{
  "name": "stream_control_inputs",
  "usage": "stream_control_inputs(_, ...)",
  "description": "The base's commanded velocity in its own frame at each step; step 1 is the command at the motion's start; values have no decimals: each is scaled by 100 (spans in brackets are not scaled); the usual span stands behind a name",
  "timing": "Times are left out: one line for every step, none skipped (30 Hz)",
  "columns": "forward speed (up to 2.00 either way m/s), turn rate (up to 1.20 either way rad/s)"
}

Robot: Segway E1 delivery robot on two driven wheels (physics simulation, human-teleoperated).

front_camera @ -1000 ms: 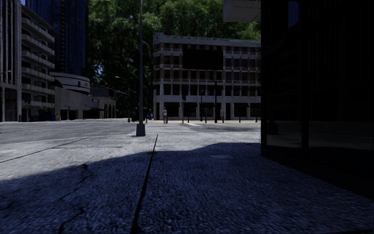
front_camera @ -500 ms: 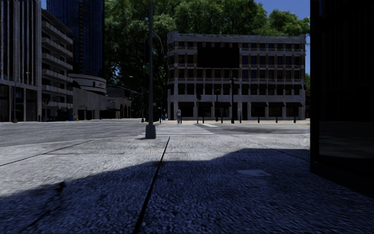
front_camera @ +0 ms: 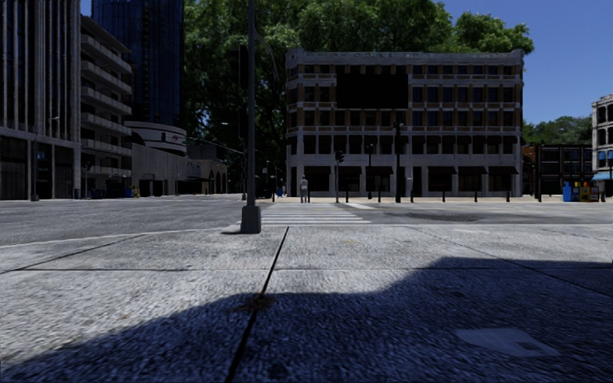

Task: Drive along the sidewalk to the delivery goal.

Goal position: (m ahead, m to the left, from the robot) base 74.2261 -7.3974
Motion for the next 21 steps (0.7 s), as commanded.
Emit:
stream_control_inputs(200,0)
stream_control_inputs(200,0)
stream_control_inputs(200,0)
stream_control_inputs(200,0)
stream_control_inputs(200,0)
stream_control_inputs(200,0)
stream_control_inputs(200,0)
stream_control_inputs(200,0)
stream_control_inputs(200,0)
stream_control_inputs(200,0)
stream_control_inputs(200,0)
stream_control_inputs(200,0)
stream_control_inputs(200,6)
stream_control_inputs(200,6)
stream_control_inputs(200,16)
stream_control_inputs(200,21)
stream_control_inputs(200,22)
stream_control_inputs(200,23)
stream_control_inputs(200,23)
stream_control_inputs(200,23)
stream_control_inputs(200,23)
